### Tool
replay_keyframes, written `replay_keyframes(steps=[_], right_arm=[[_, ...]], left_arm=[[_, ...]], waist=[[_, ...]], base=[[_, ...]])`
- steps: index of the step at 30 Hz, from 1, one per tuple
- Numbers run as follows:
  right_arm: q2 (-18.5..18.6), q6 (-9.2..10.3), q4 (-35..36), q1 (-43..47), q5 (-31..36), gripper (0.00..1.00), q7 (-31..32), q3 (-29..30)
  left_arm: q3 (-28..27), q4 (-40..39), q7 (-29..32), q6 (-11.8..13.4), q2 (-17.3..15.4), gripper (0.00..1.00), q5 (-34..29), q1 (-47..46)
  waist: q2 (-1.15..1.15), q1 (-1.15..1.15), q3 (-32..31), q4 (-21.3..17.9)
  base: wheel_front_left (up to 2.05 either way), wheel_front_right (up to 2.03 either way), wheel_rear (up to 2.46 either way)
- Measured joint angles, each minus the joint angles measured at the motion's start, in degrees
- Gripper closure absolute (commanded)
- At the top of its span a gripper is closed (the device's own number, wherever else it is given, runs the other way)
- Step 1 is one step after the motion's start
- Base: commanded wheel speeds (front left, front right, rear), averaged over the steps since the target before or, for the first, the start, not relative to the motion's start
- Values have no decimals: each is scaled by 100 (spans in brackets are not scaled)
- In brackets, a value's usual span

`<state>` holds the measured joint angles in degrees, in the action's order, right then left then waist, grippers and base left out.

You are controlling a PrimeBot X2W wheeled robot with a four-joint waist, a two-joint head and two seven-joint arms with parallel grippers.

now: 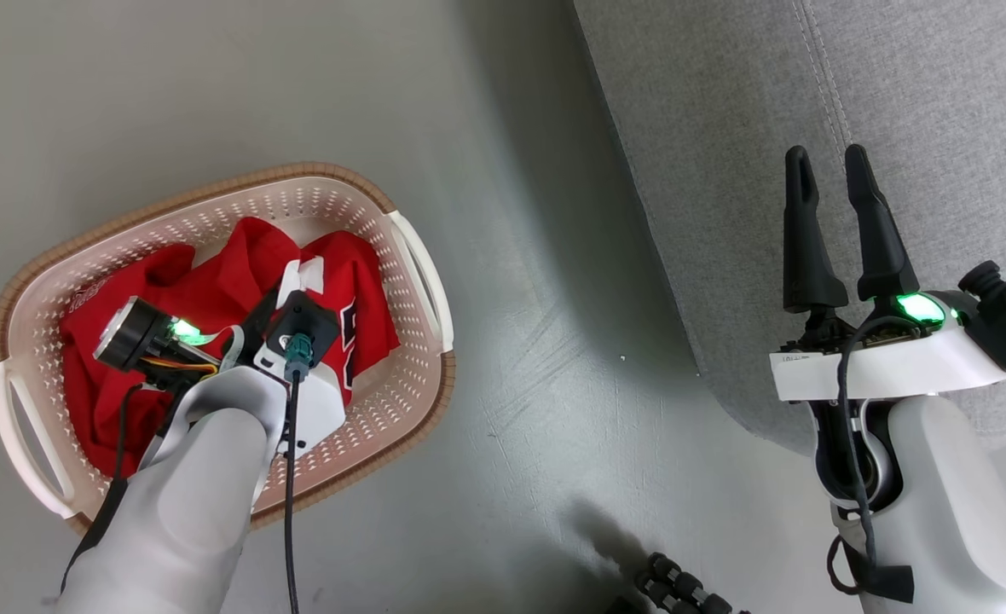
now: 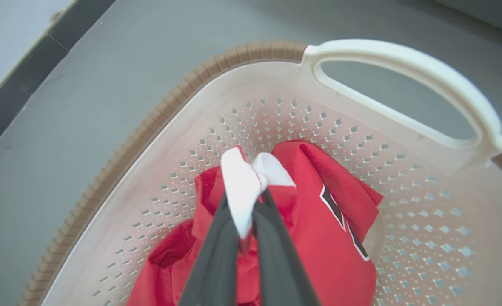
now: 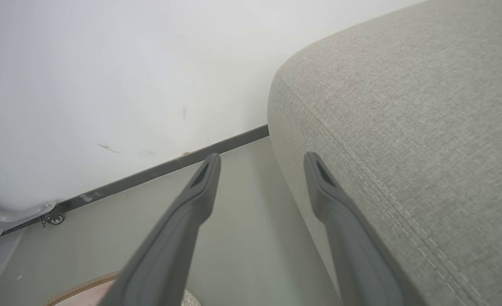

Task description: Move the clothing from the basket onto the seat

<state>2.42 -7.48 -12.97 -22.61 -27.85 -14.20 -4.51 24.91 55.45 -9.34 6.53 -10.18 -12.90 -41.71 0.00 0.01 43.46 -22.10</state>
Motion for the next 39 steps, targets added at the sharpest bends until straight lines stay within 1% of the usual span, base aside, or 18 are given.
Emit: replay_keyframes(steps=[6, 22, 25, 29, 39], right_arm=[[0, 0, -23, -1, 21, 0, 0, 22], [3, 0, -75, -122, 372, 0, 0, 81], [4, 0, -81, -122, 430, 0, 0, 101], [4, 0, -102, -126, 547, 0, 0, 137], [10, 0, -204, -151, 854, 0, -1, 177]], left_arm=[[-12, -36, -197, 4, 25, 100, 21, 0], [-309, -523, -474, 287, 199, 100, 427, 14], [-354, -712, -488, 310, 215, 100, 522, 28], [-399, -1024, -500, 408, 297, 100, 578, 46], [-399, -2224, -506, 520, 298, 100, 722, 255]], waist=[[0, 0, -80, 79], [0, 0, -435, 407], [0, 0, -525, 474], [0, 0, -656, 567], [0, 0, -1037, 819]], base=[[0, 0, 0], [0, 0, 0], [0, 0, 0], [0, 0, 0], [0, 0, 0]])
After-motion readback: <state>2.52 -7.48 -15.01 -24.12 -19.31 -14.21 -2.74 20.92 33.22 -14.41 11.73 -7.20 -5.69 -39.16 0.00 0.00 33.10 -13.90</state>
